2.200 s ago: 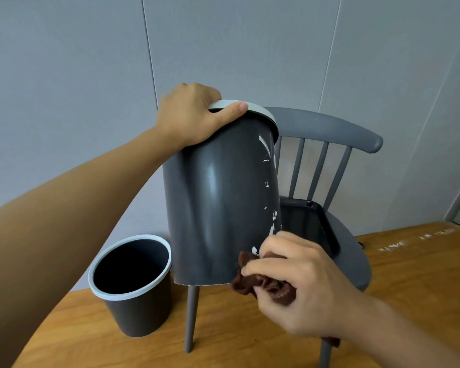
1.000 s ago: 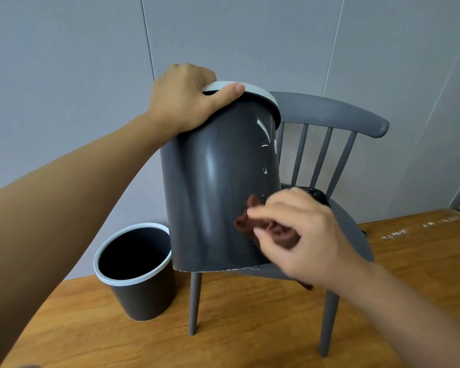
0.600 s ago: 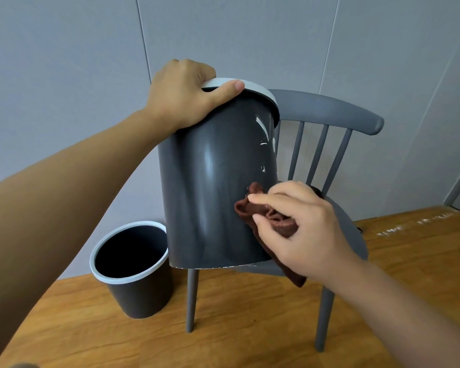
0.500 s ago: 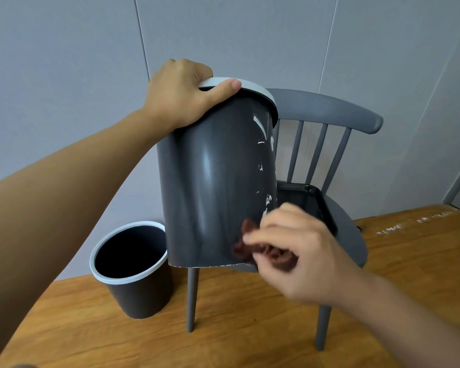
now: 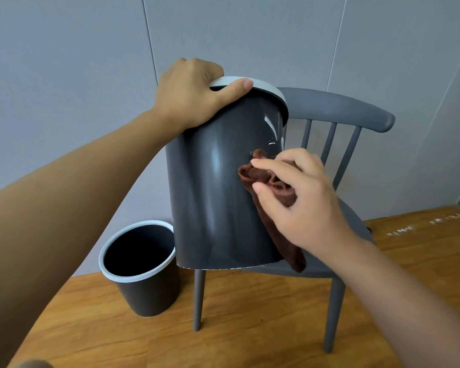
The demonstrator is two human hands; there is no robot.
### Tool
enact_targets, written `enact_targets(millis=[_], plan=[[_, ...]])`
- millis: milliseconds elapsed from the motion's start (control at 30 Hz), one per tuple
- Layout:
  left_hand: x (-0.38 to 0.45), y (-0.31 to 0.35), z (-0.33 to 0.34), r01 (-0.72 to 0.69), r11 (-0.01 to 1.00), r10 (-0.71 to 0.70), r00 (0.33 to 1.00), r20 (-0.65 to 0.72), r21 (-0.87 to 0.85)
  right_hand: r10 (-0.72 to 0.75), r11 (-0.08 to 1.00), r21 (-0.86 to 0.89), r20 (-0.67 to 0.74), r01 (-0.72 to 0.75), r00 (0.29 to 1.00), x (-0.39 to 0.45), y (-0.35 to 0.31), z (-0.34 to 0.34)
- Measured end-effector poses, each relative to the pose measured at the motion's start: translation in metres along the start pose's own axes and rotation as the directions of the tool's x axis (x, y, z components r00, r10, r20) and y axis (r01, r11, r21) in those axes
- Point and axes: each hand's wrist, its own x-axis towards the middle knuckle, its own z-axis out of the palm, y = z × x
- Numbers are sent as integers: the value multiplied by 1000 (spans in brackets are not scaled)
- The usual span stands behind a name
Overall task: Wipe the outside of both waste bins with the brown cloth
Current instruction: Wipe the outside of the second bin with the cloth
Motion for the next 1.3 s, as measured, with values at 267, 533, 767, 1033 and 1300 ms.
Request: enact_targets(millis=[267, 533, 767, 1033, 1300], plan=[[3, -9, 2, -7, 999, 8, 1000, 17, -34, -202, 978, 23, 320, 206, 925, -57, -5, -16], [0, -20, -11, -160, 973, 182, 975, 127, -165, 35, 991, 128, -69, -26, 997, -33, 1, -18], [19, -1, -44, -122, 991, 132, 933, 336, -50, -66, 980, 193, 52, 55, 996, -28, -2, 2], [21, 40, 0, -152, 970, 115, 975, 191, 188, -87, 961, 268, 61, 68, 994, -28, -9, -1], [8, 43, 8, -167, 986, 167, 985, 35, 6, 140, 965, 240, -142, -103, 980, -9, 11, -37]])
